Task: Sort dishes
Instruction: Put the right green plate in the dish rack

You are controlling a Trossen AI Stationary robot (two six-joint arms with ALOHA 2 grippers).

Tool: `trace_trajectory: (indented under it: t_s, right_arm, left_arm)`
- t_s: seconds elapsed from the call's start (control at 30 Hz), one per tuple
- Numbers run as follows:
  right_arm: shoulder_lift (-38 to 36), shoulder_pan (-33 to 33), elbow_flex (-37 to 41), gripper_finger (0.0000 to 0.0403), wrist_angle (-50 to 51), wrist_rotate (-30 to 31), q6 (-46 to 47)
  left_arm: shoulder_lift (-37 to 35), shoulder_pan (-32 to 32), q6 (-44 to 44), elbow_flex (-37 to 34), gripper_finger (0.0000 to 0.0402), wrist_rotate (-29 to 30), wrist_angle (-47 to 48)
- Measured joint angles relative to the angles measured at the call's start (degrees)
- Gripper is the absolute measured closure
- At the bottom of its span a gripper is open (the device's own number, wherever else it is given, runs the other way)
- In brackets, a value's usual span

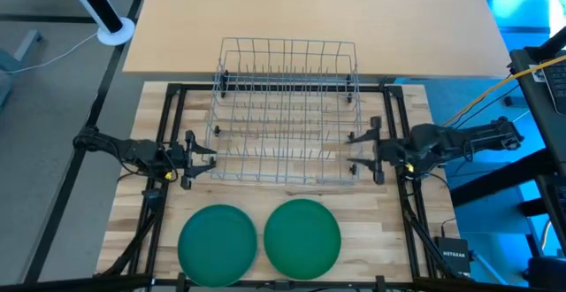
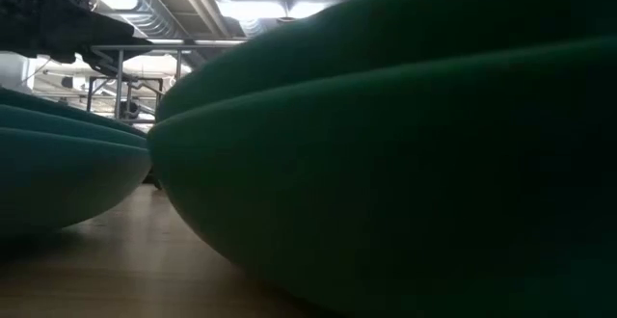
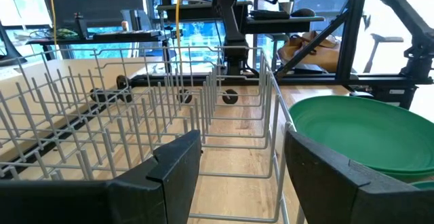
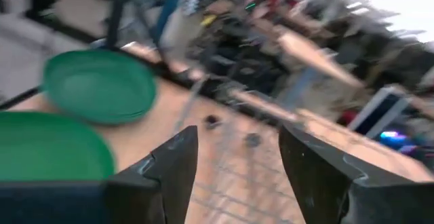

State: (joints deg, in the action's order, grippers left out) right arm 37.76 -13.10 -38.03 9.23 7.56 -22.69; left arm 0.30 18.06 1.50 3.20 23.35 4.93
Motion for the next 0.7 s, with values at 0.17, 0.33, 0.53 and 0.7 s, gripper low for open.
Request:
trace_trajectory:
  t_s: [0.17, 0.33, 0.53, 0.7]
  right_arm:
    - [10.38, 0.0, -8.56, 0.0189, 4.39, -9.6, 0.03]
    - [20.47, -0.02, -15.02, 0.0189, 7.51, -16.7, 1.25]
    - [30.81, -0.02, -20.24, 0.0189, 9.65, -18.93, 6.23]
    - [37.08, -0.07, -23.35, 0.0189, 10.01, -20.07, 9.66]
  left_arm:
    - [0.0, 0.0, 0.0, 0.0, 0.0196, 0.0, 0.0]
    - [0.0, 0.0, 0.0, 0.0, 0.0196, 0.0, -0.02]
    - [0.0, 0.0, 0.0, 0.02, 0.0196, 0.0, -0.07]
    - [0.0, 0.0, -1.0, 0.0, 0.0196, 0.0, -0.11]
